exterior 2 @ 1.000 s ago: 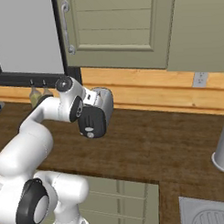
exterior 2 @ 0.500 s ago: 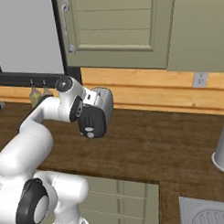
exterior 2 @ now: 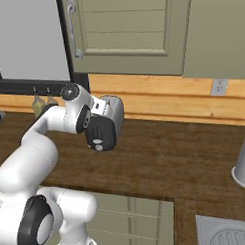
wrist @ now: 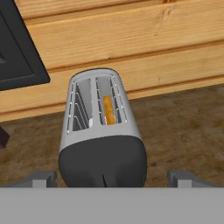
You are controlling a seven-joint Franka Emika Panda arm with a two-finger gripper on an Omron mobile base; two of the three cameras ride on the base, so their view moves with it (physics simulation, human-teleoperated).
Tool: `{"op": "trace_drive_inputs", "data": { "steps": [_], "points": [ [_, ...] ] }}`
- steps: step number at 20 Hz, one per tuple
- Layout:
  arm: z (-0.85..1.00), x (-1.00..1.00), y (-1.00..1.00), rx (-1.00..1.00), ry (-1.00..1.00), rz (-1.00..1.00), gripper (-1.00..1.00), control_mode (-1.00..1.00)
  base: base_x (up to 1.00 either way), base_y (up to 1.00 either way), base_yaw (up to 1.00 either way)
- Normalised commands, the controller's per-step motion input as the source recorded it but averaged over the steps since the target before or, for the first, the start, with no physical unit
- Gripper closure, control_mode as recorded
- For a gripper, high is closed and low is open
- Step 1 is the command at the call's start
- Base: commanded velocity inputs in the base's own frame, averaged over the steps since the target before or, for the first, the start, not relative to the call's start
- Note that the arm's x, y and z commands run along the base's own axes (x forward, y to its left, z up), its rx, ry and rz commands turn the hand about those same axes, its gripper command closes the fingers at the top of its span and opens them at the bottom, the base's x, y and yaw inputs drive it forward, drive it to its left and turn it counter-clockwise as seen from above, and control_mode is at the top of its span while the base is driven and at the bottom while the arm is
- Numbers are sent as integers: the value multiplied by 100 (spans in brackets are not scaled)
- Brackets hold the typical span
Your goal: Start the toaster. Once the lever pops up, take the bread to the plate on the dining counter.
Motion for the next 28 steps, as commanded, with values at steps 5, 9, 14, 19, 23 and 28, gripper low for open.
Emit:
{"op": "trace_drive_inputs", "data": {
  "steps": [5,9,14,19,23,28],
  "points": [
    [0,0,0,0,0,0,-100,-100,0,0,0],
    [0,0,0,0,0,0,-100,-100,0,0,0],
    [0,0,0,0,0,0,-100,-100,0,0,0],
    [0,0,0,0,0,0,-100,-100,0,0,0],
    [0,0,0,0,0,0,-100,-100,0,0,0],
    [0,0,0,0,0,0,-100,-100,0,0,0]
  ]
}}
